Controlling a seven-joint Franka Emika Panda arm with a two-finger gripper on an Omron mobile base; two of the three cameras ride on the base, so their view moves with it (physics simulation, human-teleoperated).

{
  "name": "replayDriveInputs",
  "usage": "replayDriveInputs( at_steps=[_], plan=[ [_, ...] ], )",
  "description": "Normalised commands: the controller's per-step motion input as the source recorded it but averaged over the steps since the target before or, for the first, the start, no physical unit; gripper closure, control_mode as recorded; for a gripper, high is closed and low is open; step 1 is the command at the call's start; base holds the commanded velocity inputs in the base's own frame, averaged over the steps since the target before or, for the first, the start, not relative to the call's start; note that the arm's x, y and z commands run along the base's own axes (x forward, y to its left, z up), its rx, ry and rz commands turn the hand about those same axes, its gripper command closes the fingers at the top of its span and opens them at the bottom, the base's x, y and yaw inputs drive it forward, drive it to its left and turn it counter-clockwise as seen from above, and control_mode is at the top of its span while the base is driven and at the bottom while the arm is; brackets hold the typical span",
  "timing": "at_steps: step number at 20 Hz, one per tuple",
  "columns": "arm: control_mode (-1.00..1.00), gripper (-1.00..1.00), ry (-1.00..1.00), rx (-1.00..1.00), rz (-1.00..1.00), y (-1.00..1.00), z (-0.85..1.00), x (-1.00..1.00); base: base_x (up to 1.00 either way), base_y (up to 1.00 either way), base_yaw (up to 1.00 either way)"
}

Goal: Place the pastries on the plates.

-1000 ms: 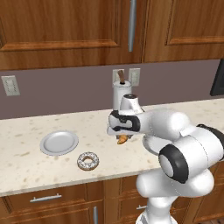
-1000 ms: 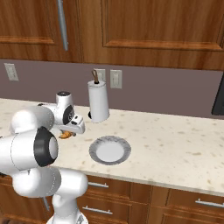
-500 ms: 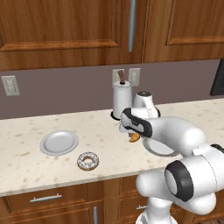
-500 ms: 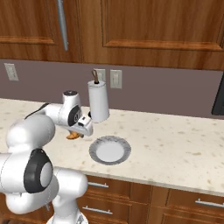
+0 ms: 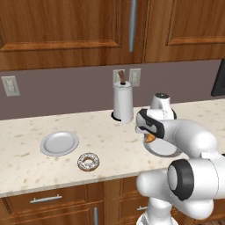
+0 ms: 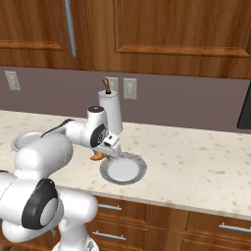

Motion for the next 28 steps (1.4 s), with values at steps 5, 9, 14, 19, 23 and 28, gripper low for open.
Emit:
replayDriveInputs(
  at_steps=[5,9,14,19,23,28],
  plan=[
    [-1.0,1.0,0.0,0.0,0.0,-0.6,0.0,0.01,0.0,0.0,0.0],
    [-1.0,1.0,0.0,0.0,0.0,-0.44,-0.09,0.0,0.0,0.0,0.0],
    [-1.0,1.0,0.0,0.0,0.0,-0.17,-0.28,0.0,0.0,0.0,0.0],
    [-1.0,1.0,0.0,0.0,0.0,0.0,-0.26,0.0,0.0,0.0,0.0],
    [-1.0,1.0,0.0,0.0,0.0,0.0,-0.21,0.0,0.0,0.0,0.0],
    [-1.0,-1.0,0.0,0.0,0.0,0.0,-0.04,-0.03,0.0,0.0,0.0]
  ],
)
